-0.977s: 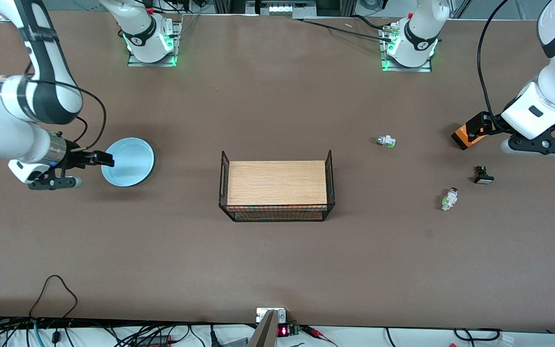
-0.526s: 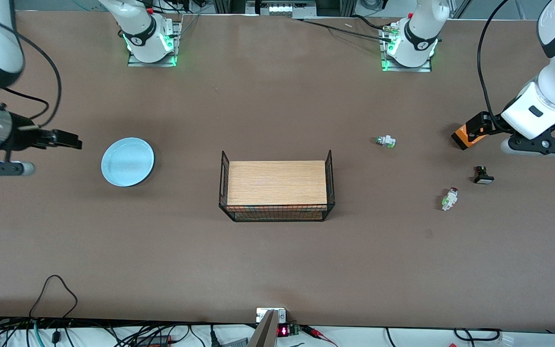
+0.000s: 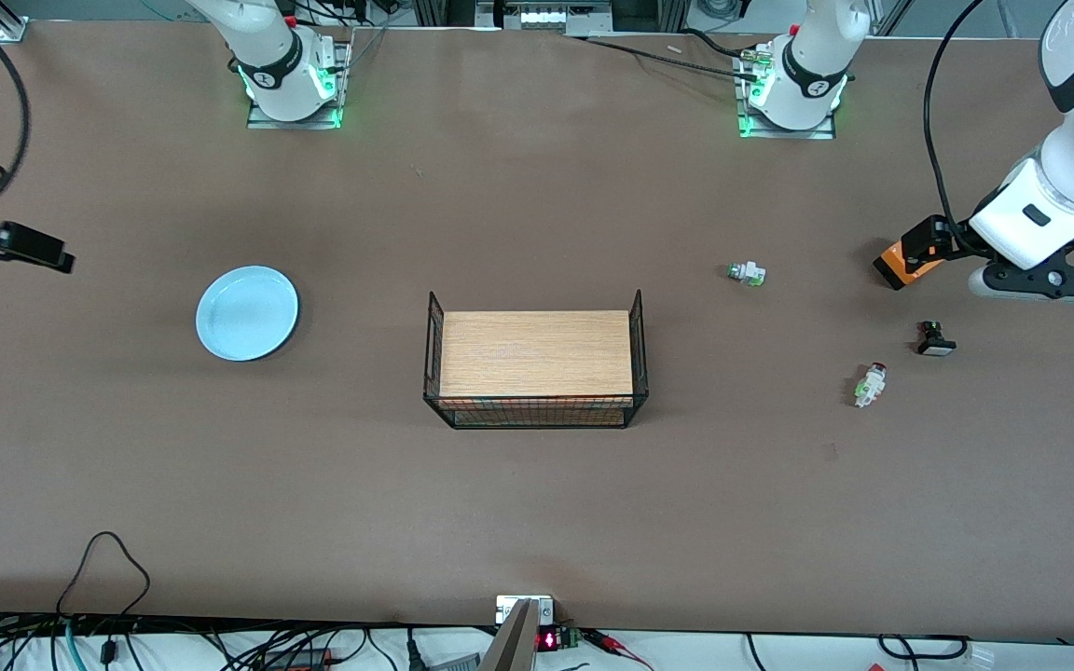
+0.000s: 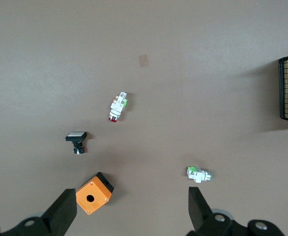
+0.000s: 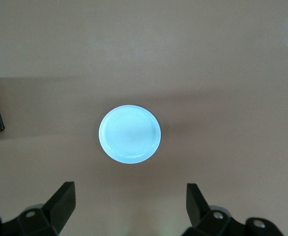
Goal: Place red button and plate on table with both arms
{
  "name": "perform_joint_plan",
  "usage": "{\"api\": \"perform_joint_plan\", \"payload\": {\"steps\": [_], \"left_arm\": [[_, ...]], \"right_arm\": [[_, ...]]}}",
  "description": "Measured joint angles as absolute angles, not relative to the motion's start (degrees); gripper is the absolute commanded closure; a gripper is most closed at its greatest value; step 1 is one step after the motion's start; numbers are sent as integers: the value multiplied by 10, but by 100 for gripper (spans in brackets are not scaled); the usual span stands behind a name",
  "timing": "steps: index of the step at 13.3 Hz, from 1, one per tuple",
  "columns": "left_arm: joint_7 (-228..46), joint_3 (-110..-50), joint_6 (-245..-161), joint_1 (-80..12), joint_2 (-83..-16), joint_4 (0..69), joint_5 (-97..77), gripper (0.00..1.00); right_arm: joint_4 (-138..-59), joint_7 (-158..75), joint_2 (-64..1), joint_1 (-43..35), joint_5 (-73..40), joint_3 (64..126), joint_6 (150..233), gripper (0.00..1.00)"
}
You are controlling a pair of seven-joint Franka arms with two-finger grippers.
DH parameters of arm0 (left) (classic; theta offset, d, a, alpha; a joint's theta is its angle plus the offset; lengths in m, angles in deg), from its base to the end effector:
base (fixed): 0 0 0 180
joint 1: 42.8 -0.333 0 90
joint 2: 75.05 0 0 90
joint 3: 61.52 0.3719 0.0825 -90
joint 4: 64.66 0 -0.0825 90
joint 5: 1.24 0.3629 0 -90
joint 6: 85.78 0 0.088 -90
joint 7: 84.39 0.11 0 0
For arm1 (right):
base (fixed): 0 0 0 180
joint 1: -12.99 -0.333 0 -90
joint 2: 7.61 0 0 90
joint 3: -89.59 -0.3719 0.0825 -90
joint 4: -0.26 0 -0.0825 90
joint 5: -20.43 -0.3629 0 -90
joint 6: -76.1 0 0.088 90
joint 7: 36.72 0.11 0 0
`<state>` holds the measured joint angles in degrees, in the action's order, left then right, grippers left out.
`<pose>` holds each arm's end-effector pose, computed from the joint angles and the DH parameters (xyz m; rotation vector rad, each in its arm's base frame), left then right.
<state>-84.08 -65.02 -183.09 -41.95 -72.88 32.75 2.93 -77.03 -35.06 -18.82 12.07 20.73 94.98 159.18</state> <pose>0.5507 -0.0341 0.6093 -3.0668 0.1412 0.0569 0.5895 -0.0397 0.6564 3.1125 -0.1658 -0.1470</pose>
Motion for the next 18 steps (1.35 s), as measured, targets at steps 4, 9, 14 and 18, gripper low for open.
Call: {"api": "perform_joint_plan", "payload": {"steps": [4, 9, 14, 18], "left_arm": [[-842, -650, -1831, -419, -729, 327, 29, 0], [-842, -650, -1830, -419, -729, 327, 29, 0], [-842, -650, -1830, -419, -729, 327, 29, 0], [-842, -654, -1830, -419, -729, 327, 29, 0]], "right_arm": [[-804, -361, -151, 118, 207, 950, 1591, 0], [-924, -374, -93, 118, 208, 950, 1676, 0], [-937, -376, -62, 118, 208, 950, 1660, 0], [-937, -376, -63, 115, 208, 949, 1660, 0]]}}
